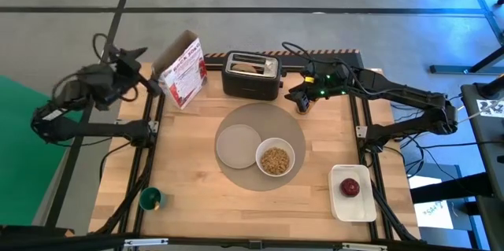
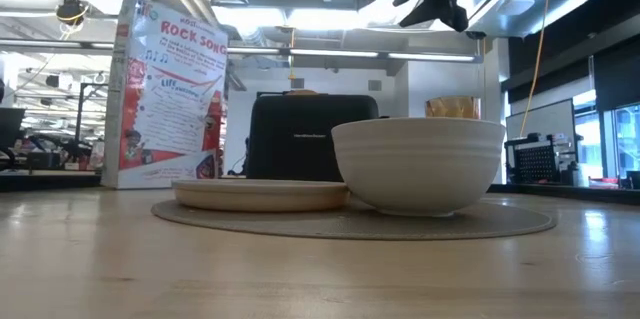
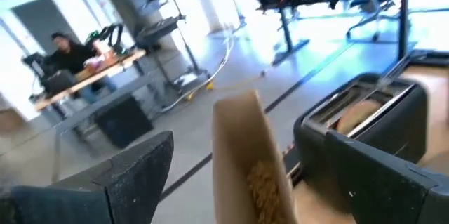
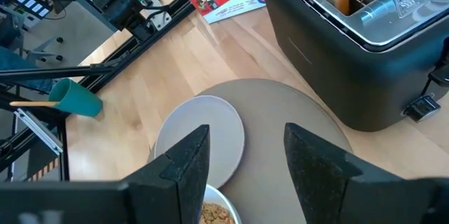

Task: Arrange a breakfast setting
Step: Put the toast bread on the gray plate

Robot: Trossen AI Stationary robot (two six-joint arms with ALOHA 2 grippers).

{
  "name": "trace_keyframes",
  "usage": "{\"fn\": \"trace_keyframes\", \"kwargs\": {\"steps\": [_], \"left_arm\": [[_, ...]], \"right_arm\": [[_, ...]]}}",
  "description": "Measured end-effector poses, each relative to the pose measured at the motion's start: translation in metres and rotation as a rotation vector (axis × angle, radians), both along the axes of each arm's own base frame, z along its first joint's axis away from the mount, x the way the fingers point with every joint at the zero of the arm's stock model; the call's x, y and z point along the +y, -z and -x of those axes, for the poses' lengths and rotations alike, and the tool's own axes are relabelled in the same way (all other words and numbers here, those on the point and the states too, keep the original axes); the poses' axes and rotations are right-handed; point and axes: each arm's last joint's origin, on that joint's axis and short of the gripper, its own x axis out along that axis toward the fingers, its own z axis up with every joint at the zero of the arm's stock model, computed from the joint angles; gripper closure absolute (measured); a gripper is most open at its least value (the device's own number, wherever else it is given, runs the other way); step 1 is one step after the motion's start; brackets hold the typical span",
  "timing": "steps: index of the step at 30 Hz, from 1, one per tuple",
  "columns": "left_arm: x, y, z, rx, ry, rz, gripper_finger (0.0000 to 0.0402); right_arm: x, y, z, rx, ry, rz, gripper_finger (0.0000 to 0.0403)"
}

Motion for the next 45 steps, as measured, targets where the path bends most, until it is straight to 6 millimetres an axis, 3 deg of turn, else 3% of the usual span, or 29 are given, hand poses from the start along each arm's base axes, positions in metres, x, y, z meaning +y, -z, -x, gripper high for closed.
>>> {"fn": "trace_keyframes", "kwargs": {"steps": [5,10,14,19,24,30,37,45], "left_arm": [[0.001,-0.02,-0.016,-0.081,0.137,-0.001,0.0042],[0.009,-0.024,-0.076,-0.068,0.326,-0.015,0.0071],[0.02,-0.006,-0.132,0.038,0.455,0.01,0.0095],[0.045,0.019,-0.175,0.11,0.558,0.074,0.0111],[0.083,0.055,-0.215,0.177,0.623,0.179,0.0113],[0.128,0.063,-0.244,0.294,0.648,0.26,0.0113],[0.181,0.08,-0.261,0.444,0.609,0.381,0.0115],[0.195,0.087,-0.263,0.551,0.63,0.434,0.0184]], "right_arm": [[0.0,-0.004,0.0,-0.036,-0.01,0.012,0.0228],[0.005,-0.023,0.009,-0.17,-0.067,0.026,0.0228],[0.011,-0.037,0.022,-0.261,-0.166,0.068,0.0228],[0.016,-0.038,0.034,-0.228,-0.226,0.107,0.0228],[0.017,-0.034,0.036,-0.183,-0.225,0.087,0.0228],[0.017,-0.032,0.036,-0.166,-0.234,0.072,0.0228],[0.017,-0.031,0.037,-0.158,-0.234,0.069,0.0228],[0.018,-0.028,0.038,-0.123,-0.227,0.059,0.0228]]}}
